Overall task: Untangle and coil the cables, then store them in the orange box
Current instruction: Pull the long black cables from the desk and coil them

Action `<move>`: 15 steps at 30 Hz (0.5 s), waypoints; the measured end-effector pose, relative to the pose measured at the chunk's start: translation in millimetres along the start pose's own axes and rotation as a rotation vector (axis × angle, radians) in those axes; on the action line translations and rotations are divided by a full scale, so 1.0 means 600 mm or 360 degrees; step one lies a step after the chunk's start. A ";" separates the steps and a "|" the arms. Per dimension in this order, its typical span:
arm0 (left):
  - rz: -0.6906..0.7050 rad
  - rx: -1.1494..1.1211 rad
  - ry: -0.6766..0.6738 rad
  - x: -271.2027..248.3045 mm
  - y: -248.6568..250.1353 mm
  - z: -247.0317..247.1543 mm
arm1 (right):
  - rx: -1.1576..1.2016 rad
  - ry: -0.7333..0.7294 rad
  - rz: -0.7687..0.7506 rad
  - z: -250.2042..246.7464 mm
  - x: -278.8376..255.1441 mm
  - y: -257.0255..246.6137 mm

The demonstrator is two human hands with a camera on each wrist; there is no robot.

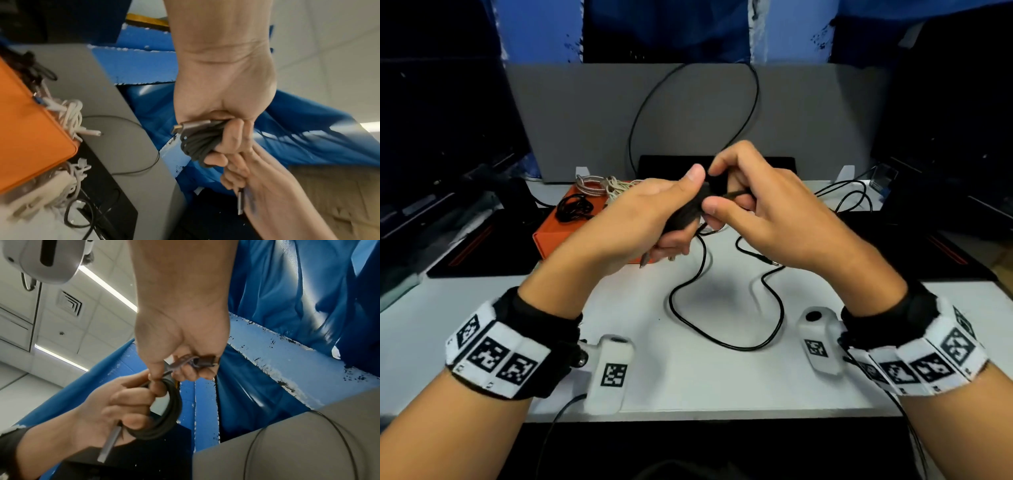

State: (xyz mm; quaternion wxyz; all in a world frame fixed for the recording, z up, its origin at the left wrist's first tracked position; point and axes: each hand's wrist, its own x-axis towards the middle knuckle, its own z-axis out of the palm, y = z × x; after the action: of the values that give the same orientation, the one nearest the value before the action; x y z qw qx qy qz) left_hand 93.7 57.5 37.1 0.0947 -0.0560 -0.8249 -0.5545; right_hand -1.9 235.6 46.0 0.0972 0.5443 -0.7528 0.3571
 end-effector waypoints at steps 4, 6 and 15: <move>0.0061 -0.0485 -0.0273 -0.003 -0.004 -0.009 | 0.0114 -0.0011 -0.0178 0.015 0.003 0.003; 0.0083 -0.0707 -0.0393 -0.002 -0.009 -0.013 | 0.0154 -0.0007 -0.0267 0.017 0.004 0.003; -0.0057 -0.1022 -0.0513 -0.001 -0.010 -0.008 | 0.0188 0.0048 0.0046 0.035 -0.001 -0.016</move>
State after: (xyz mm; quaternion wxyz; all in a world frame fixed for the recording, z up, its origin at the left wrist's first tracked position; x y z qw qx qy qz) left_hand 93.3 50.9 33.3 -0.0686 -0.1552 -0.6139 -0.7710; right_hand 12.0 221.1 34.5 0.0711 0.5328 -0.7367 0.4103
